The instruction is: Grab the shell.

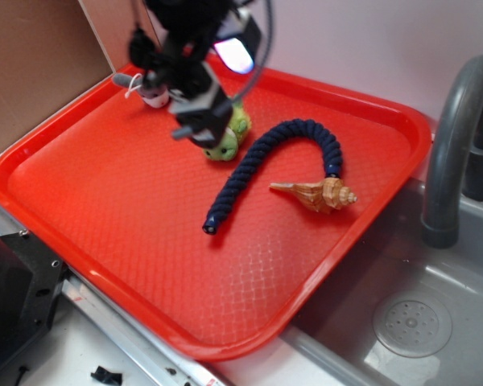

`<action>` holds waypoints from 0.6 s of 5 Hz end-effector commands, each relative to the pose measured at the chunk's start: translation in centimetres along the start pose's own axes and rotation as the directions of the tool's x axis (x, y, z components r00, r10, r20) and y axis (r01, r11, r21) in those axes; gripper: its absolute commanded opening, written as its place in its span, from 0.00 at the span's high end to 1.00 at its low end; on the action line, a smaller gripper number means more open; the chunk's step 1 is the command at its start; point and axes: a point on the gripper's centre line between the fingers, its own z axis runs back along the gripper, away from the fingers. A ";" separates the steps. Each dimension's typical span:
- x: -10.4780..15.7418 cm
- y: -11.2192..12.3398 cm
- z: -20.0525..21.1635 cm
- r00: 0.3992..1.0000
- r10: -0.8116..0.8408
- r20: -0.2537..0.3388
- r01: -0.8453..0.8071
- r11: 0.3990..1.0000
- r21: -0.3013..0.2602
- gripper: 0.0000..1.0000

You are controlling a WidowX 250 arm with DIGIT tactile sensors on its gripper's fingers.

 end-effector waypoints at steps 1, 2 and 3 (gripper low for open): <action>2.5 -1.0 -3.4 0.992 -0.125 -0.011 0.123 0.989 -0.080 0.00; 3.2 -1.1 -5.7 0.986 -0.162 -0.039 0.157 0.981 -0.110 0.00; 3.2 -1.5 -7.8 0.979 -0.191 -0.065 0.184 0.978 -0.101 0.00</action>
